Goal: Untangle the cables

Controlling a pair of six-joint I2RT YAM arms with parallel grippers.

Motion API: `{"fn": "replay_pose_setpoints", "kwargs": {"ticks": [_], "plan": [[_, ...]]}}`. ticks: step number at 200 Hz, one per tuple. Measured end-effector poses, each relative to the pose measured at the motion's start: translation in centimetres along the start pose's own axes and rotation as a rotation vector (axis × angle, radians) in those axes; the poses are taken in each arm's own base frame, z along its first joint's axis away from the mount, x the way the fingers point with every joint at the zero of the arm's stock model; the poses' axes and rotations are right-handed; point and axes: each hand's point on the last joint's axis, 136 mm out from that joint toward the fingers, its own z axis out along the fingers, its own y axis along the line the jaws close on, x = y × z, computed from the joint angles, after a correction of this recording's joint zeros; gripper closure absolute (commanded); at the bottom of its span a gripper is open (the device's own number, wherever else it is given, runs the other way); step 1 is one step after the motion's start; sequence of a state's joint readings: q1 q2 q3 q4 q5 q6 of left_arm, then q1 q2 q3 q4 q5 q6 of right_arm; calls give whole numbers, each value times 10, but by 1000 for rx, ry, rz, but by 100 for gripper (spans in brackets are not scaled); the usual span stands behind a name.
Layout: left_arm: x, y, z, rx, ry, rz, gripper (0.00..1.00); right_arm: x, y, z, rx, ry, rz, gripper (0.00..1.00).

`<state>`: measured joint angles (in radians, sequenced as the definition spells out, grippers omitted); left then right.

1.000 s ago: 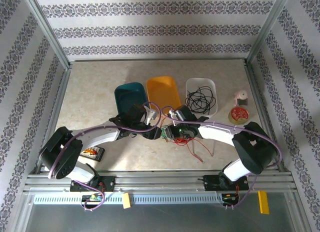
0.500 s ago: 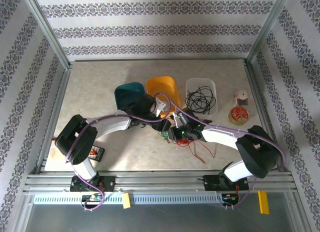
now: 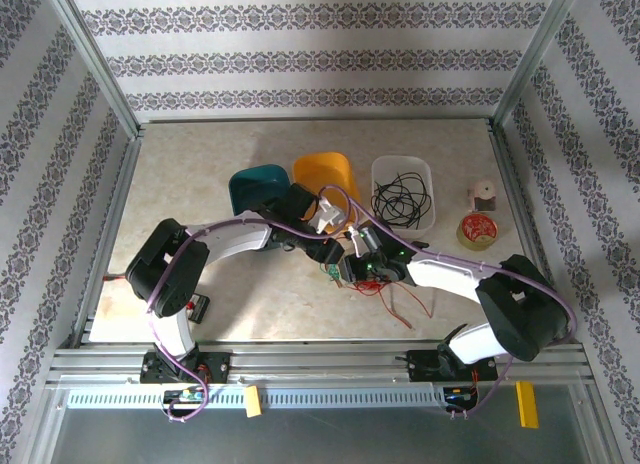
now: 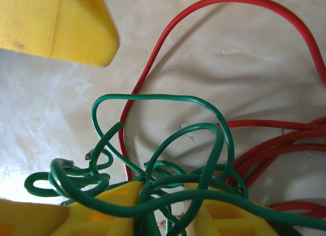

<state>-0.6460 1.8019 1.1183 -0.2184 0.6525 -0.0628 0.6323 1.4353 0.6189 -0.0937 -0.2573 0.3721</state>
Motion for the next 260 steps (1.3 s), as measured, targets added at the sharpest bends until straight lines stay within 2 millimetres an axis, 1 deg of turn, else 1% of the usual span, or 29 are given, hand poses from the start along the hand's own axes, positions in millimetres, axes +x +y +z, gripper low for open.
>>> {"fn": "replay_pose_setpoints", "kwargs": {"ticks": [21, 39, 55, 88, 124, 133, 151, 166, 178, 186, 206, 222, 244, 260], "plan": [[13, 1, 2, 1, 32, -8, 40, 0, -3, -2, -1, -3, 26, 73], [26, 2, 3, 8, 59, -25, 40, -1, -6, -4, 1, -8, 41, 73], [32, 1, 4, 18, 71, -36, 41, -1, -6, -4, -1, -8, 44, 74], [29, 0, 5, 21, 58, -39, 41, -1, -6, -4, -2, -9, 44, 74], [18, 1, 7, 25, 16, -33, 42, -1, -6, -4, -2, -10, 46, 76], [17, 1, 9, 29, 16, -37, 45, -1, -7, -4, -1, -10, 48, 77], [11, 0, 14, 52, 12, -39, 57, -2, -11, -4, 11, -13, 60, 78], [8, -2, 19, 74, 13, -46, 72, -3, -16, -5, 29, -20, 77, 79], [6, -3, 23, 75, 12, -40, 90, -3, -16, -5, 28, -20, 83, 79], [4, -1, 27, 68, 7, -42, 100, -3, -15, -6, 25, -21, 80, 79], [2, 5, 33, 32, -12, -55, 100, -3, -15, -7, 26, -25, 80, 81], [0, 13, 31, -26, -56, -76, 100, -3, -15, -9, 30, -32, 79, 81], [4, 22, 19, -101, -121, -134, 100, -3, -18, -11, 46, -46, 85, 82], [-3, 20, 5, -115, -181, -166, 100, -4, -22, -14, 65, -62, 99, 84]]}}
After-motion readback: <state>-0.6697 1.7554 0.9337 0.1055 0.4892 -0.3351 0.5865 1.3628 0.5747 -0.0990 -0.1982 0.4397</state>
